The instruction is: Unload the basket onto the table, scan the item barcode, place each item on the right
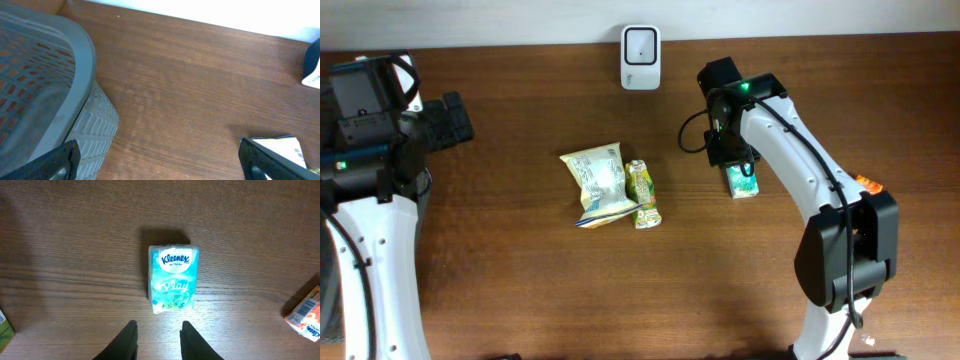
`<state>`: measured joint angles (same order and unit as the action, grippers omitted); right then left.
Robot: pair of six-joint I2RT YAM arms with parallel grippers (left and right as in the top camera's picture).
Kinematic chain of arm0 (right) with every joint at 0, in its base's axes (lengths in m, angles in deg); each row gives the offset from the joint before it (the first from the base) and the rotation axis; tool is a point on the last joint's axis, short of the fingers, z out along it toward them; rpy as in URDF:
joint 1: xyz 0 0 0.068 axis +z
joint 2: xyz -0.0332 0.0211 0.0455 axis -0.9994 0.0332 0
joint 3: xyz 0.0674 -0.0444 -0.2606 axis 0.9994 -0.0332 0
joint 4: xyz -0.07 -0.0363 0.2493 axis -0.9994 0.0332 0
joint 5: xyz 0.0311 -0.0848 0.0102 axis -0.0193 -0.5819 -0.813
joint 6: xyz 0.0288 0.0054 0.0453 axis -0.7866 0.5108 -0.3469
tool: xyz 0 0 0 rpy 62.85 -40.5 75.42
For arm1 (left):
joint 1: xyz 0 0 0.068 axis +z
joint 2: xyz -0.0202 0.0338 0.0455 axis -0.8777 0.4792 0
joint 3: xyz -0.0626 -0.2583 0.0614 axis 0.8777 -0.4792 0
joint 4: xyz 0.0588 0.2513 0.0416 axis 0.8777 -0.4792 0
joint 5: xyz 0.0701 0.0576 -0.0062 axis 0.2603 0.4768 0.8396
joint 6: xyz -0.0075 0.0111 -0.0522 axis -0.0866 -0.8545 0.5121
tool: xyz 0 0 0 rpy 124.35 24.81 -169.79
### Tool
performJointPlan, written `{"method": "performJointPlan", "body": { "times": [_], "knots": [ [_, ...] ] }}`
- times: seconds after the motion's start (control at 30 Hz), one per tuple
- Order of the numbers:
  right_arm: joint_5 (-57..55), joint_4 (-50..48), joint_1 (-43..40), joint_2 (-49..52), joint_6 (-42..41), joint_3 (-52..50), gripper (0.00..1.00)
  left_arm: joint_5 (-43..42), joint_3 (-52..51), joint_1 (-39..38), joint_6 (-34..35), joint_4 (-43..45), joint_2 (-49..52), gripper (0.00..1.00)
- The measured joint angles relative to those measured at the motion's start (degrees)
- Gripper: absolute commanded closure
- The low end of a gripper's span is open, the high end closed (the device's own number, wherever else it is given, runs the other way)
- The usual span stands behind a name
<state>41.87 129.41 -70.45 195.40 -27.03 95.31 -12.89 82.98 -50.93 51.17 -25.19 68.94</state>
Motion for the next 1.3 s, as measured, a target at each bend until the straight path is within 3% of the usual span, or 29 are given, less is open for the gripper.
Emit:
{"method": "performJointPlan", "body": {
  "times": [0.97, 1.0, 1.3],
  "knots": [
    [0.0, 0.2, 0.0, 0.0, 0.0, 0.0, 0.71, 0.0, 0.0, 0.0, 0.0, 0.0, 0.0, 0.01],
    [0.0, 0.2, 0.0, 0.0, 0.0, 0.0, 0.61, 0.0, 0.0, 0.0, 0.0, 0.0, 0.0, 0.01],
    [-3.0, -7.2, 0.0, 0.9, 0.2, -8.0, 0.61, 0.0, 0.0, 0.0, 0.0, 0.0, 0.0, 0.01]
  ]
}}
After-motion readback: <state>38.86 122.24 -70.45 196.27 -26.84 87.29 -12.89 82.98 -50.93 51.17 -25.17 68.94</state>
